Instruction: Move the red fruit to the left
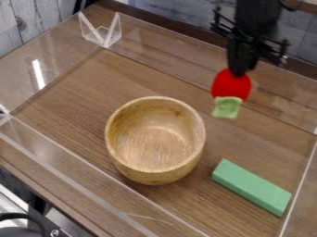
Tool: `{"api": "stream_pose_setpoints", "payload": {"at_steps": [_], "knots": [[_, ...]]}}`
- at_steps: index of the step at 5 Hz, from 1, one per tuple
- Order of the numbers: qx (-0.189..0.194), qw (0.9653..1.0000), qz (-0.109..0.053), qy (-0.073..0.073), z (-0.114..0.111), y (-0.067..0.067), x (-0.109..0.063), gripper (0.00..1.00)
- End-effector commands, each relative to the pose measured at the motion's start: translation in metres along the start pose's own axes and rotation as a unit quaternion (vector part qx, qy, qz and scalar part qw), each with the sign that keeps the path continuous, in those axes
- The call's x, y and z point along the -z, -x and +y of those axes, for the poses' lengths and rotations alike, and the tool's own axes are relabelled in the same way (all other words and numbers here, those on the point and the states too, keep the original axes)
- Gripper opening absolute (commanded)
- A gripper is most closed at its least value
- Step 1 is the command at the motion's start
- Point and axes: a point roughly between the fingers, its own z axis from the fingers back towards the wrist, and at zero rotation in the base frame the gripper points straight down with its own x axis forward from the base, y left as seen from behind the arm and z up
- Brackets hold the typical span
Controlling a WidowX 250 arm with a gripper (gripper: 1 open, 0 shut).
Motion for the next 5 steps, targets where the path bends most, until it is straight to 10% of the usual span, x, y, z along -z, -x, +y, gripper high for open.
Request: {"api": "stream_pose_setpoints", "payload": {"at_steps": [1,5], "knots": [[0.003,0.9994,-0.033,-0.005,0.005,-0.002,-0.022,0.00],[-0.041,0.9979,-0.037,-0.034,0.080,0.015,-0.035,0.00]]}}
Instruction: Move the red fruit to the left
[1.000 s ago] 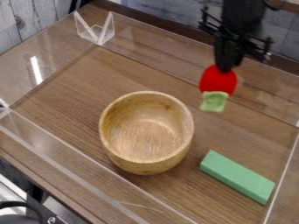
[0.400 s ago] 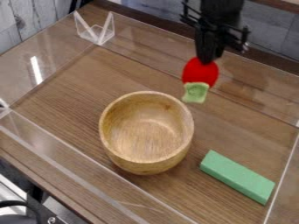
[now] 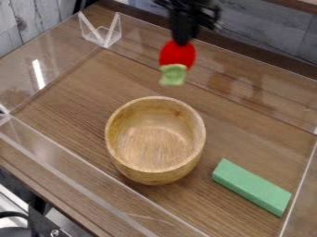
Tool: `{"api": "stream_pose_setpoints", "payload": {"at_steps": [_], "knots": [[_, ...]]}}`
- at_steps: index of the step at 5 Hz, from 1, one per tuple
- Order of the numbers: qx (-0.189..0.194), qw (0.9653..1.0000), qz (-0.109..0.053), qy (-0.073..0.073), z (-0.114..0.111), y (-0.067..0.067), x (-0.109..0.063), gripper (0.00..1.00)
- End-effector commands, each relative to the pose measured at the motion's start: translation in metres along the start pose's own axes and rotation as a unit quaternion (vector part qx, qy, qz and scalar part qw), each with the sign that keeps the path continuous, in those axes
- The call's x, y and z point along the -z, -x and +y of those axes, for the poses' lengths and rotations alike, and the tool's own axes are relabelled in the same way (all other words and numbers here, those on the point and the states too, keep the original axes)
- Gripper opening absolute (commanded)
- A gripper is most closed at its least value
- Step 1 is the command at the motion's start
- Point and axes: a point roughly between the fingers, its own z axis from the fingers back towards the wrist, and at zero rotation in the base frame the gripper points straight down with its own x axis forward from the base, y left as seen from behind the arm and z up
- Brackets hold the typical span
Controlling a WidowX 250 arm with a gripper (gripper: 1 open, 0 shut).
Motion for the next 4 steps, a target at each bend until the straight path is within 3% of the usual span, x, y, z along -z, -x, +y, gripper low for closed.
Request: {"api": "stream_pose_setpoints", "payload": {"at_steps": [1,2,4], "knots": [[-0.004,0.9995,-0.028,-0.014,0.033,-0.007,-0.016,0.00],[-0.017,0.9993,-0.028,-0.016,0.057,-0.004,-0.018,0.00],[-0.030,0.9991,-0.027,-0.017,0.087,0.000,0.000,0.00]]}}
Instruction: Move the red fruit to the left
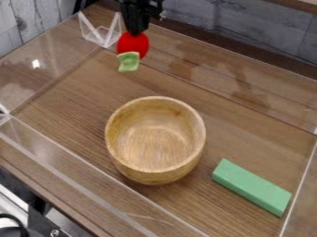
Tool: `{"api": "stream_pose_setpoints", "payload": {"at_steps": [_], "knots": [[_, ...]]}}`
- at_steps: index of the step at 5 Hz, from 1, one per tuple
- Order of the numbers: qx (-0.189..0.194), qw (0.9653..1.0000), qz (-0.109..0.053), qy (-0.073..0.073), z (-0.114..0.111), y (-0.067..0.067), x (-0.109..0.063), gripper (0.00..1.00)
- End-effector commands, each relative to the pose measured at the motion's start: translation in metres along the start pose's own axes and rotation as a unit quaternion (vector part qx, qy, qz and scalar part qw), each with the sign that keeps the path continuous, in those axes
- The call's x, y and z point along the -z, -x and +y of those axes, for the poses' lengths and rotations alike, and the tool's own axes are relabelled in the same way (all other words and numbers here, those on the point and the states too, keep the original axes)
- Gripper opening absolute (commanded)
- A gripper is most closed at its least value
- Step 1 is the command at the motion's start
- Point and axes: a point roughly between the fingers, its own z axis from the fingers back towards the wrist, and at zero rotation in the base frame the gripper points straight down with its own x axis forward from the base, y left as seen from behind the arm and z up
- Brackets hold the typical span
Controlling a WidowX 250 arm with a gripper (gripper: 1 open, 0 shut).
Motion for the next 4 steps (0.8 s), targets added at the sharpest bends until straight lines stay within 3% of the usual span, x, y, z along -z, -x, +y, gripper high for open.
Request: {"api": "stream_pose_setpoints", "payload": {"at_steps": [1,2,4], "knots": [[-0.017,0.9991,-0.035,-0.019,0.023,-0.010,-0.015,0.00],[-0.025,0.9989,-0.036,-0.017,0.036,-0.011,-0.009,0.00],[-0.030,0.9988,-0.040,-0.007,0.021,-0.028,-0.021,0.00]]}}
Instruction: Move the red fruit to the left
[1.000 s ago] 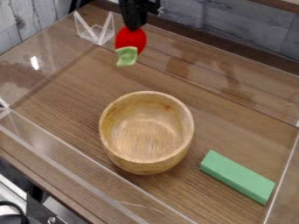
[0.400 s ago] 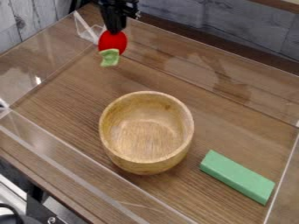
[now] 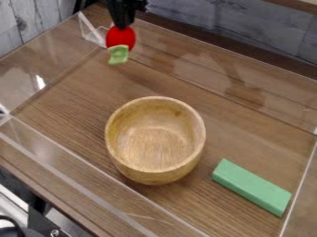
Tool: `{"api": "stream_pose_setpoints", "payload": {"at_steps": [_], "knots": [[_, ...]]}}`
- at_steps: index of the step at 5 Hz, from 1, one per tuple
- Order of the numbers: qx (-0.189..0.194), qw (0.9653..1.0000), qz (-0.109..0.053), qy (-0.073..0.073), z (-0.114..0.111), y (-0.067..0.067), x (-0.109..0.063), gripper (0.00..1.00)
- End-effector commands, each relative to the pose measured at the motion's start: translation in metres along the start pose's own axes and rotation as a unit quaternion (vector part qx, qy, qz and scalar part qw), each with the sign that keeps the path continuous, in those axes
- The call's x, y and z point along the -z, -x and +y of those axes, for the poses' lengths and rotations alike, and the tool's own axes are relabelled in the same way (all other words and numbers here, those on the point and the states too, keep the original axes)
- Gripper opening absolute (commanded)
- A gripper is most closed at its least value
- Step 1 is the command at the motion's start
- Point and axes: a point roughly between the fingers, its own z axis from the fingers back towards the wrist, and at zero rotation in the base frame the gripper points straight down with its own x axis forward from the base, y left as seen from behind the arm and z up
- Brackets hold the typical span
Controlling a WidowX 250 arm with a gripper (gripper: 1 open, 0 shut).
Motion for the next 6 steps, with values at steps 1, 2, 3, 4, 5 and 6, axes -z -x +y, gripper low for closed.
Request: {"api": "stream_pose_setpoints", "payload": {"at_steps": [1,2,3,4,5,6], "knots": [[0.025,0.9992,-0.031,-0.007,-0.004,-0.012,-0.008,0.00],[0.041,0.9987,-0.031,-0.002,-0.001,-0.012,0.008,0.00],[0.041,0.9986,-0.033,0.001,0.003,-0.011,0.018,0.00],[0.030,0.9989,-0.036,0.006,0.004,-0.012,0.007,0.00],[0.019,0.9990,-0.040,0.010,0.008,-0.014,-0.005,0.00],[-0.017,0.9989,-0.043,0.009,0.018,-0.010,-0.004,0.00]]}}
